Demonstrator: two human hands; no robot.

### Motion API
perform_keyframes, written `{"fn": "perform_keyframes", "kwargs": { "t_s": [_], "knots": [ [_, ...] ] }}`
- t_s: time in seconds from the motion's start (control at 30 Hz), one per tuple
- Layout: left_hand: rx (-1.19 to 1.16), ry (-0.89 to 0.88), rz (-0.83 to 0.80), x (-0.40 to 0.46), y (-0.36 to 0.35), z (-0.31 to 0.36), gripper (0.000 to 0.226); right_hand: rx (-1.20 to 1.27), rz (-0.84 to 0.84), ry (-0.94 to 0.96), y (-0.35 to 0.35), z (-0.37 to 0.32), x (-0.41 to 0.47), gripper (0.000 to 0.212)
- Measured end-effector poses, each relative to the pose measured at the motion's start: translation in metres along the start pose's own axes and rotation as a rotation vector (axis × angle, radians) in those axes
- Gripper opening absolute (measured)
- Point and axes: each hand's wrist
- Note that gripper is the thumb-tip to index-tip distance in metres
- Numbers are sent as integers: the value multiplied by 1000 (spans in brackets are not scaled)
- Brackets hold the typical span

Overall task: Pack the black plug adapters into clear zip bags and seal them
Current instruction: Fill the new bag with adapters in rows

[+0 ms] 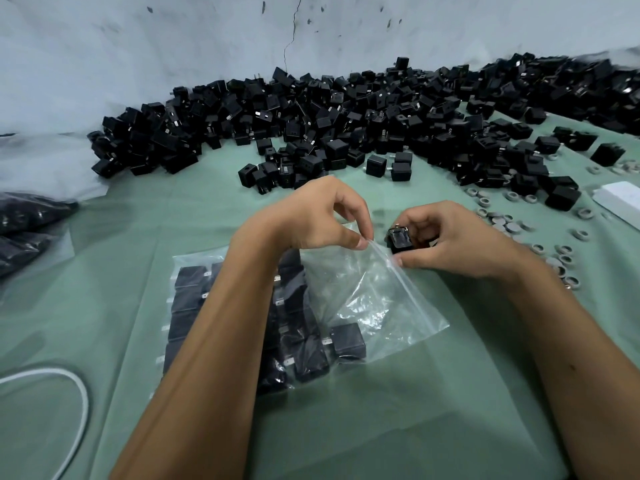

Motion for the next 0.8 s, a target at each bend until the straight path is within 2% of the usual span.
{"fn": "perform_keyframes", "kwargs": {
  "t_s": [0.07, 0.2, 0.37, 0.53, 0.7, 0.8],
  "knots": [
    [-17, -14, 30, -1, 1, 2, 11, 72, -68, 5, -5, -3, -1, 28],
    [-63, -28, 74, -3, 3, 2, 11, 53, -151, -25, -14, -3, 3, 34],
    [-68, -41, 81, -3, 4, 3, 12, 84, -313, 37, -31, -10, 7, 19],
    [-73, -45, 83, -4, 5, 6, 12, 155, -306, 104, -36, -13, 5, 30],
    [-68, -42, 95, -6, 7, 7, 12, 134, -242, 147, -37, -7, 8, 6],
    [-72, -42, 96, -6, 7, 7, 12, 35, -289, 145, -39, -6, 11, 6]
  ]
}}
Point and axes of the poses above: each hand's wrist, its own x-axis towards the middle knuckle, its own y-axis out of the back of the hand, z = x × y, and after that the axes turned 15 degrees about x, right-handed
